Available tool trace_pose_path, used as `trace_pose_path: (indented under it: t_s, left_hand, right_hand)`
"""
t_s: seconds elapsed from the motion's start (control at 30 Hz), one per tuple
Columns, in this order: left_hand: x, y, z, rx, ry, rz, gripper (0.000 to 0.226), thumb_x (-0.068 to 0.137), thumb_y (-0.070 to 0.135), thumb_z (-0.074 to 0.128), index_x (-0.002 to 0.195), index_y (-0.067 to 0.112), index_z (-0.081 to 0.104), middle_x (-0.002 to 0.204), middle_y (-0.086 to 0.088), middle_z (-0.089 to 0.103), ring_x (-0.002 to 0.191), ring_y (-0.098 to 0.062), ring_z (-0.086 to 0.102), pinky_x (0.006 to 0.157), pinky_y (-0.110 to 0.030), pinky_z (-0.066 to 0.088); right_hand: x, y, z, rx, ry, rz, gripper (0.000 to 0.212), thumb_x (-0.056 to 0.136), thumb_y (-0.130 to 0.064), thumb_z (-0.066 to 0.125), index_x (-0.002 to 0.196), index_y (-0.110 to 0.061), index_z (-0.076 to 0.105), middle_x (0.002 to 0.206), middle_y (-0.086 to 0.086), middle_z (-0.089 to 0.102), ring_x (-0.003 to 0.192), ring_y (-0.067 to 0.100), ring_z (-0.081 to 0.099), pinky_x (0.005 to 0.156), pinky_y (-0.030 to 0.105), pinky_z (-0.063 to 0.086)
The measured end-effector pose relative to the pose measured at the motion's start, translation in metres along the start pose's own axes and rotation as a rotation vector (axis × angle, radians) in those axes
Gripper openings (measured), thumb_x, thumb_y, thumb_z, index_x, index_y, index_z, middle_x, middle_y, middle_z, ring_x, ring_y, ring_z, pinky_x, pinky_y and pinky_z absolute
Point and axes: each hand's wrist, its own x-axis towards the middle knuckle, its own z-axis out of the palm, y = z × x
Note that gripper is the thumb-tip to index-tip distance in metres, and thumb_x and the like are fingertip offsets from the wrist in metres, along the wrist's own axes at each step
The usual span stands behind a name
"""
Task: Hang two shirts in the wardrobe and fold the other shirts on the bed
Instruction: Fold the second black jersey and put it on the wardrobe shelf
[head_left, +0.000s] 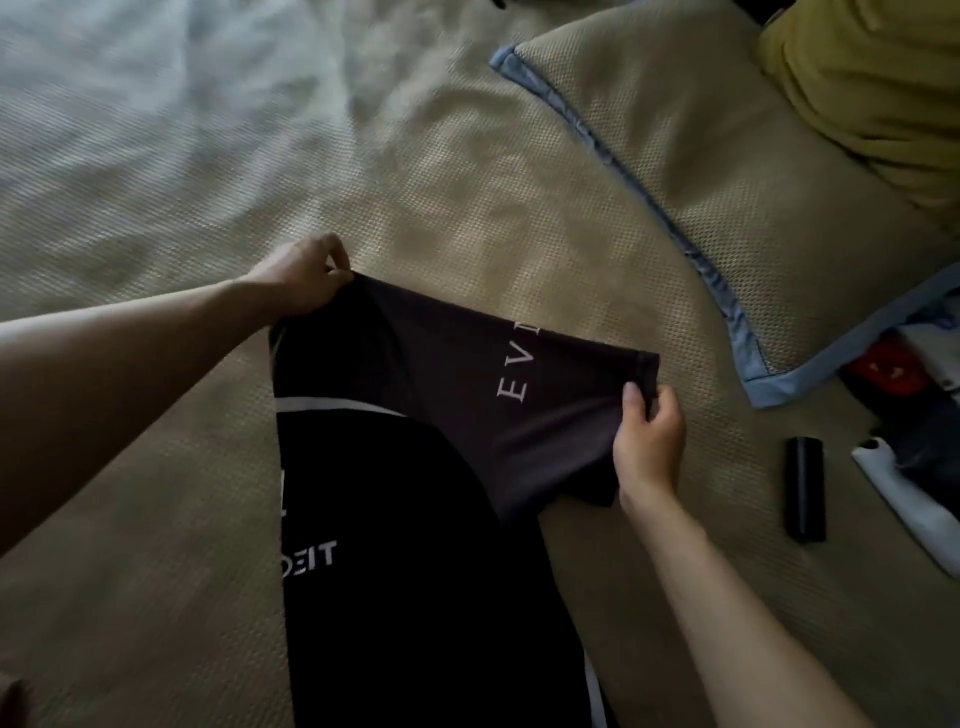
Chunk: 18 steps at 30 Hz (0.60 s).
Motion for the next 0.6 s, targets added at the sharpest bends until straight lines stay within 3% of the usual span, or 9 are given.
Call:
trace_pose_path:
  t_s: [0.07,0.13,0.23,0.33,0.43,0.47,0.53,0.6]
  left_hand:
    - [0.001,0.008,0.012,-0.026,0.031,-0.011,0.02,0.094,0.028,0.059,0.113,0.021,0.059,0.118,-0.009,0.06,0.108,-0.028,0.056,0.09,-0.043,0.047]
    - [-0.006,0.014,0.028,0.019,0.066,-0.041,0.038,0.093,0.032,0.061,0.128,0.022,0.051,0.132,-0.014,0.05,0.126,-0.034,0.047,0.106,-0.052,0.039]
    - [-0.032,0.021,0.045,0.142,0.193,0.031,0.048,0.091,0.03,0.061,0.134,0.017,0.046,0.138,-0.017,0.044,0.13,-0.037,0.041,0.111,-0.052,0.028]
    - [-0.067,0.015,0.061,0.349,0.31,0.246,0.044,0.086,0.028,0.062,0.126,0.013,0.053,0.13,-0.016,0.051,0.127,-0.037,0.044,0.118,-0.056,0.017]
    - [-0.101,0.006,0.077,0.475,0.269,0.445,0.046,0.08,0.024,0.068,0.124,0.011,0.059,0.127,-0.012,0.054,0.13,-0.032,0.044,0.121,-0.054,-0.002]
    - [-0.112,0.007,0.081,0.485,0.247,0.48,0.044,0.08,0.025,0.068,0.121,0.012,0.061,0.124,-0.01,0.056,0.128,-0.031,0.047,0.121,-0.051,-0.002]
    - [-0.137,0.013,0.088,0.454,0.199,0.49,0.032,0.081,0.029,0.065,0.111,0.016,0.06,0.11,-0.006,0.06,0.116,-0.029,0.056,0.118,-0.048,0.022]
    - [-0.169,0.023,0.091,0.347,0.106,0.42,0.02,0.087,0.034,0.058,0.101,0.021,0.054,0.096,-0.001,0.065,0.099,-0.026,0.064,0.095,-0.045,0.04]
  right_hand:
    - [0.018,0.004,0.001,-0.06,-0.05,0.056,0.03,0.098,-0.033,0.057,0.118,-0.011,0.058,0.113,0.006,0.066,0.105,0.026,0.063,0.093,0.042,0.052]
    - [0.026,0.01,0.001,-0.064,-0.134,0.157,0.037,0.092,-0.039,0.067,0.116,-0.014,0.055,0.112,0.003,0.063,0.103,0.023,0.062,0.089,0.036,0.05]
    - [0.021,0.019,-0.01,0.001,-0.23,0.215,0.052,0.081,-0.043,0.078,0.116,-0.019,0.046,0.105,0.0,0.063,0.096,0.018,0.063,0.087,0.034,0.053]
    - [0.009,0.037,-0.022,0.024,-0.336,0.125,0.057,0.08,-0.022,0.081,0.119,-0.022,0.039,0.098,0.005,0.066,0.087,0.019,0.068,0.083,0.039,0.057]
    - [0.005,0.044,-0.028,0.019,-0.358,0.035,0.056,0.082,-0.001,0.074,0.12,-0.023,0.039,0.093,0.004,0.064,0.085,0.02,0.068,0.082,0.041,0.058]
    - [0.007,0.042,-0.029,0.018,-0.345,0.018,0.055,0.083,0.001,0.072,0.12,-0.024,0.04,0.094,0.005,0.064,0.086,0.021,0.068,0.083,0.043,0.058]
    - [0.012,0.04,-0.029,-0.001,-0.302,0.022,0.05,0.084,-0.003,0.07,0.12,-0.025,0.043,0.095,0.005,0.064,0.09,0.025,0.068,0.086,0.046,0.057]
    - [0.01,0.04,-0.032,-0.11,-0.273,0.031,0.045,0.086,-0.015,0.072,0.12,-0.023,0.045,0.089,0.001,0.061,0.083,0.021,0.065,0.085,0.046,0.056]
